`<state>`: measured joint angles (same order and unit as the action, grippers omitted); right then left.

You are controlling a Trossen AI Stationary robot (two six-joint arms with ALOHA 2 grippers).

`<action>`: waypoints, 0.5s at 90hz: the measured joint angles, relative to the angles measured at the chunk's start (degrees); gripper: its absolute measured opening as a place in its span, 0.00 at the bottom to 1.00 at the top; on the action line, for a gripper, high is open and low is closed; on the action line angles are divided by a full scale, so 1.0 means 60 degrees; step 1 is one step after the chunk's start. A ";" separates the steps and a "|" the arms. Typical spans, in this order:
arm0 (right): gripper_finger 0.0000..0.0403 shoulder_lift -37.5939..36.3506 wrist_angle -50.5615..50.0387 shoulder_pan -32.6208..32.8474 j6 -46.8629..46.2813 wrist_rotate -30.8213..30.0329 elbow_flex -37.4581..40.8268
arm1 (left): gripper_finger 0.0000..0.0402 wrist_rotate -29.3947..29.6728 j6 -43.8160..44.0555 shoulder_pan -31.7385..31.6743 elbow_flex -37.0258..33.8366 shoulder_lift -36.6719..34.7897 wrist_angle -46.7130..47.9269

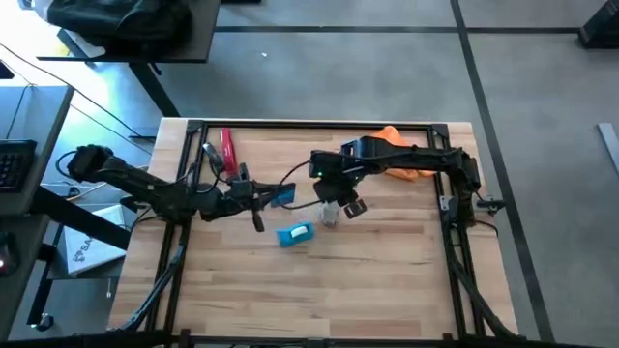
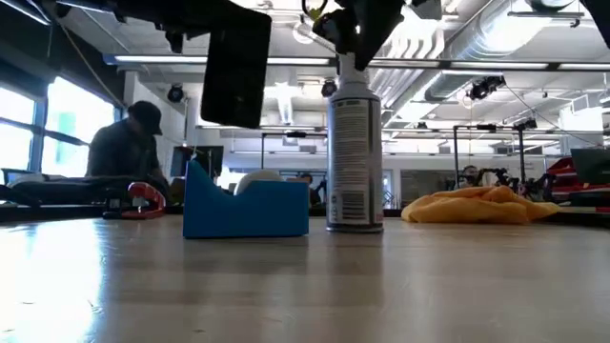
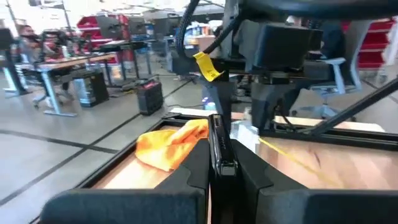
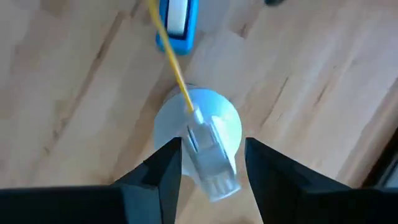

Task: Apply microfiber cloth
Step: Spray the back of the black cellphone using the white spray bottle

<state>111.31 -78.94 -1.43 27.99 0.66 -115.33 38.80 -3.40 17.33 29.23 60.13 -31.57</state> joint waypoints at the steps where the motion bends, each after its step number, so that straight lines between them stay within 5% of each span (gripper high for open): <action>1: 0.35 0.0000 0.0009 0.0000 -0.0091 0.0002 0.0000 | 0.03 0.0071 -0.0020 0.0041 0.0000 -0.0035 0.0031; 25: 0.35 -0.0004 0.0067 -0.0015 -0.4163 -0.0217 0.0000 | 0.03 0.1377 -0.0467 0.0888 0.0000 -0.0504 0.0163; 45: 0.35 -0.0004 0.0484 -0.0018 -0.9169 -0.0253 0.0000 | 0.03 0.1593 -0.0140 0.0997 0.0000 -0.0513 0.0155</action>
<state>111.28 -76.04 -1.54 -27.02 -0.86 -115.33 48.36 -4.24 23.31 29.23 57.06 -30.64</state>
